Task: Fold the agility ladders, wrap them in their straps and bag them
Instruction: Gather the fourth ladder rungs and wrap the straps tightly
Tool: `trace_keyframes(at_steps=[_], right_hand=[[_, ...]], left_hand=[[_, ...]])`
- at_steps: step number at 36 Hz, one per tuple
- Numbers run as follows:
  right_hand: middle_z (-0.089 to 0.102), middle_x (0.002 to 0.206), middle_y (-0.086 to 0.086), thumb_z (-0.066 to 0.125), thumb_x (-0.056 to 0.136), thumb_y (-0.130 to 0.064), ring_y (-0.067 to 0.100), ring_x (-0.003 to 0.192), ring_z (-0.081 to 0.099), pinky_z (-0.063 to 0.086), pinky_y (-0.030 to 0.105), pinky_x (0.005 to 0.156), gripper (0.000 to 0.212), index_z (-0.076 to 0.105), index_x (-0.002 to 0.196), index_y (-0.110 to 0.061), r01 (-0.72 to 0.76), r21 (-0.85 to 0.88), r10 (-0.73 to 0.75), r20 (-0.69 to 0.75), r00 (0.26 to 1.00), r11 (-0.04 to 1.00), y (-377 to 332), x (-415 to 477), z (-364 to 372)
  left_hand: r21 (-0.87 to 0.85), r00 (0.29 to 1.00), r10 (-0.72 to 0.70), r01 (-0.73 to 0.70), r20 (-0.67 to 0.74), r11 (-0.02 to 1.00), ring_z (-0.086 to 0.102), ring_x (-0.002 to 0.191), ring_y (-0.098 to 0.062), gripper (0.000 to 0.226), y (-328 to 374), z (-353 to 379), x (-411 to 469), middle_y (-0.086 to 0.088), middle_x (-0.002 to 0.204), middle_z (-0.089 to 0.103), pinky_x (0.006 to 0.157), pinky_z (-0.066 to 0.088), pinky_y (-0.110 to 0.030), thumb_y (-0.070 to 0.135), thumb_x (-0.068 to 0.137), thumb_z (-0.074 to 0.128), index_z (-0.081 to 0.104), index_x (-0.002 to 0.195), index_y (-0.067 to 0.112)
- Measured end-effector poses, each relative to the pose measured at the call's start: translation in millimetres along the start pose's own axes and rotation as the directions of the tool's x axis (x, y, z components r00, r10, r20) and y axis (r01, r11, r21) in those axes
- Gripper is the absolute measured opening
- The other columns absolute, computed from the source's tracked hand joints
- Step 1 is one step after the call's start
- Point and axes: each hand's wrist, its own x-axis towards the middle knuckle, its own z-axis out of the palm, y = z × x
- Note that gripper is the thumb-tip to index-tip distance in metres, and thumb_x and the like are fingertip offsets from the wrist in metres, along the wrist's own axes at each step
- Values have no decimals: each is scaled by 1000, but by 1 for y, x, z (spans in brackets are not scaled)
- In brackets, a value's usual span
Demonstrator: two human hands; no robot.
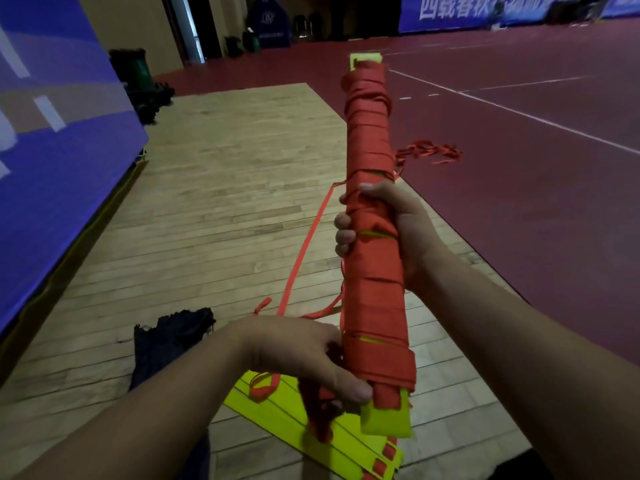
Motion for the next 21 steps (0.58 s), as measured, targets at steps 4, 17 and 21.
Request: trace_keyframes(at_steps=[4, 17, 21], right_hand=[[57, 74, 16, 60, 89, -20, 26, 54, 57, 53, 33, 59, 19, 50, 102, -9, 69, -221, -104, -150, 983, 973, 2, 4, -9], [60, 78, 17, 70, 87, -24, 27, 60, 60, 57, 40, 57, 31, 55, 108, -7, 217, -623, -475, -284, 833, 752, 18, 9, 5], [59, 79, 14, 71, 80, -38, 28, 65, 62, 57, 33, 58, 44, 55, 107, -8, 224, -240, -268, -172, 948, 945, 1, 0, 13]], left_hand=[[213, 985, -158, 170, -73, 962, 60, 74, -9, 59, -8, -10, 0, 11, 73, 63, 80, 46, -27, 72, 70, 67, 70, 101, 22], [223, 799, -48, 225, -600, 948, 62, 67, -8, 45, -12, 2, 25, 10, 70, 66, 65, 52, -31, 73, 66, 73, 66, 79, 31], [47, 903, 55, -39, -426, 998, 67, 93, -37, 51, -13, -5, 9, -12, 98, 73, 89, 53, -56, 63, 65, 78, 73, 97, 24]])
